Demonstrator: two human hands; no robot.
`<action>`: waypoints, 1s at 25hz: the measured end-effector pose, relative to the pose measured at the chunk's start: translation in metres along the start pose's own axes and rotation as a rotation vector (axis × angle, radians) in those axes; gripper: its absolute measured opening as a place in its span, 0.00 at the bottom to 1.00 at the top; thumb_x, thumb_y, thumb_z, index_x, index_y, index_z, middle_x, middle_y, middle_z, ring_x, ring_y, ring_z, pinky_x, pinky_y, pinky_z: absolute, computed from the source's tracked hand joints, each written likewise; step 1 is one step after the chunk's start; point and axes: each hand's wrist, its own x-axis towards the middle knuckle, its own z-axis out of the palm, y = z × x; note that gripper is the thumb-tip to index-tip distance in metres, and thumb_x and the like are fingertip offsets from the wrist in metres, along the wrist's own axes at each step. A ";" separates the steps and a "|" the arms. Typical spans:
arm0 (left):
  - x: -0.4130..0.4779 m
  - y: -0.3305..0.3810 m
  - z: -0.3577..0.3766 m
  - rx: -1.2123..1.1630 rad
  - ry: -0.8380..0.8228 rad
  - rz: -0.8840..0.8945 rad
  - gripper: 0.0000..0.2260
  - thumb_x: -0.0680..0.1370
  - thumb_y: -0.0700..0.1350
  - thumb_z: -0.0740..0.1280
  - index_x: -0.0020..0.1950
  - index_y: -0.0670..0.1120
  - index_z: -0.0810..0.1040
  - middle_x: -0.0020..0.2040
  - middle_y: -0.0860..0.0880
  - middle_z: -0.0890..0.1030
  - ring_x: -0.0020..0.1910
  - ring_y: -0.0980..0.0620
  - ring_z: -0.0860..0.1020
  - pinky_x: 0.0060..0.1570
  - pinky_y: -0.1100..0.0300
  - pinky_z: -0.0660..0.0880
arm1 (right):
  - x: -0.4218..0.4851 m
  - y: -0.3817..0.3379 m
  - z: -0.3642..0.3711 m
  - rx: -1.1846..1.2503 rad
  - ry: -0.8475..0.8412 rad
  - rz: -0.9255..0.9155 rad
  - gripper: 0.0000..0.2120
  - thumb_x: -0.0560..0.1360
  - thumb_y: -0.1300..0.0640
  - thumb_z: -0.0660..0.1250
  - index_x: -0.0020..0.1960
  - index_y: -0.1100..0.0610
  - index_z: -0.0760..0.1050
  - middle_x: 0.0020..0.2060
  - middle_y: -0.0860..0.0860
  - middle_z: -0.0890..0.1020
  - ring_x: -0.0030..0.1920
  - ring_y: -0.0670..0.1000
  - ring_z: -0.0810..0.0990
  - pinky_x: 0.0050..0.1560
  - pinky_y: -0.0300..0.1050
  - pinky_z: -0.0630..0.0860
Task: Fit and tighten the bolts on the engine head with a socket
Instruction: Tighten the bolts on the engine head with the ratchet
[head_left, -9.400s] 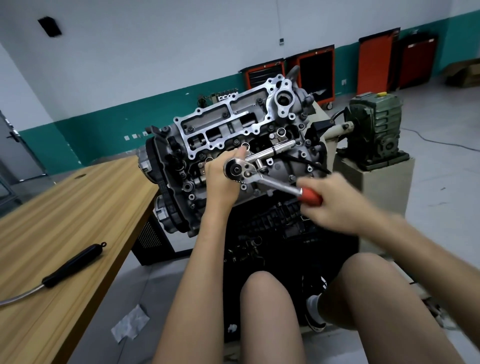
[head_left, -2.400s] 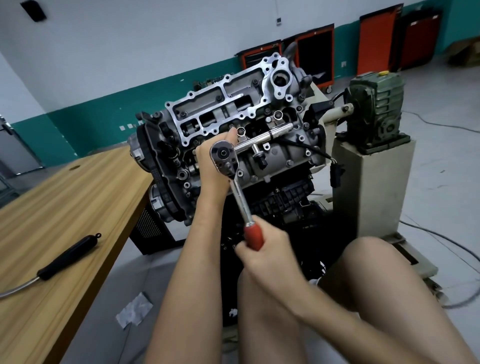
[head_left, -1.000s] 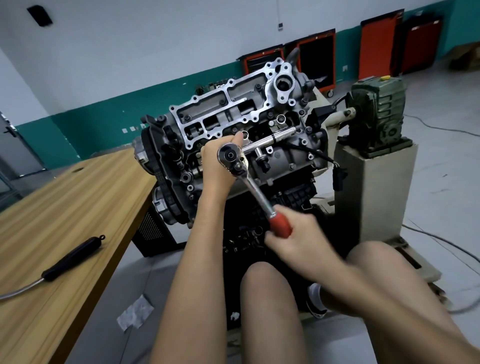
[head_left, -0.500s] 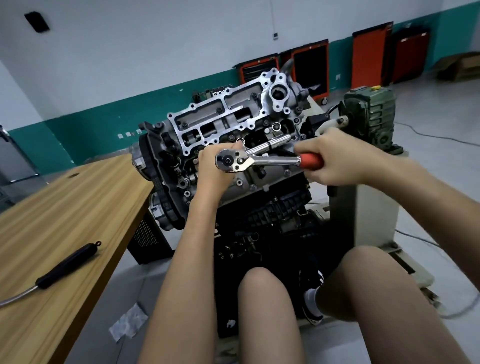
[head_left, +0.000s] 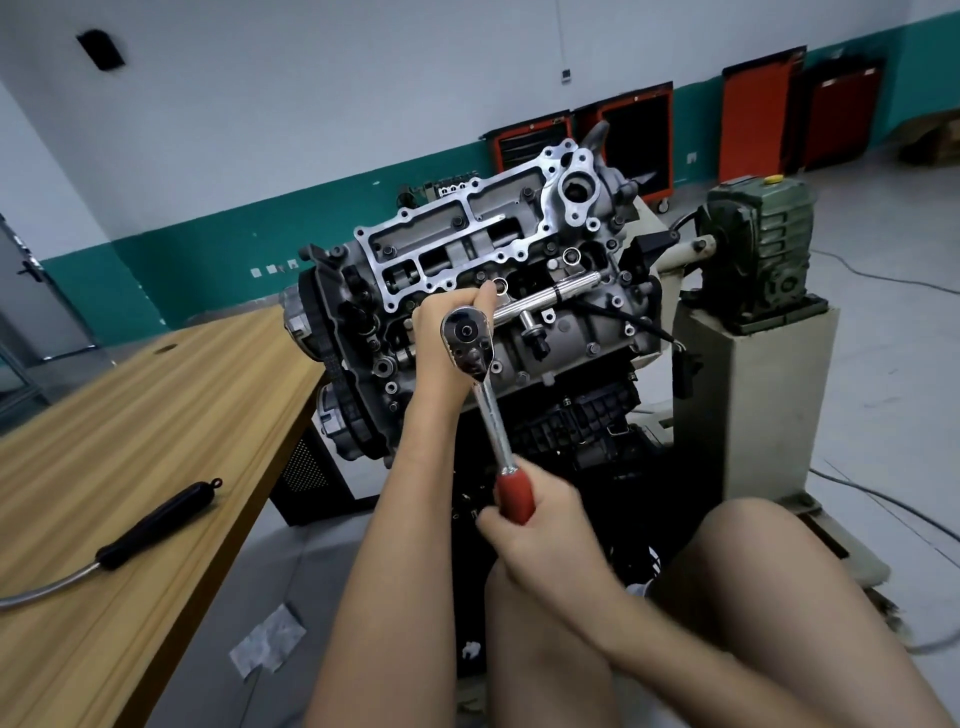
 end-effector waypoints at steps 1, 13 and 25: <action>0.000 0.000 -0.001 0.004 -0.026 0.003 0.25 0.78 0.44 0.64 0.26 0.34 0.60 0.25 0.45 0.59 0.27 0.51 0.58 0.31 0.61 0.60 | 0.006 -0.003 -0.021 -0.093 -0.039 -0.035 0.16 0.66 0.66 0.67 0.30 0.51 0.63 0.22 0.43 0.66 0.25 0.42 0.62 0.28 0.36 0.61; 0.001 0.001 0.005 -0.068 -0.033 -0.034 0.25 0.79 0.44 0.63 0.24 0.45 0.58 0.23 0.46 0.60 0.26 0.49 0.59 0.33 0.57 0.59 | 0.036 -0.019 -0.093 -0.529 -0.083 -0.219 0.18 0.66 0.67 0.70 0.31 0.50 0.64 0.23 0.46 0.68 0.25 0.44 0.66 0.29 0.41 0.65; 0.005 0.000 0.002 0.038 -0.115 0.018 0.25 0.78 0.43 0.64 0.23 0.47 0.58 0.24 0.47 0.60 0.26 0.52 0.59 0.33 0.58 0.59 | 0.068 -0.045 -0.136 -0.751 -0.267 -0.233 0.17 0.67 0.68 0.69 0.31 0.50 0.66 0.22 0.43 0.71 0.24 0.40 0.70 0.30 0.35 0.67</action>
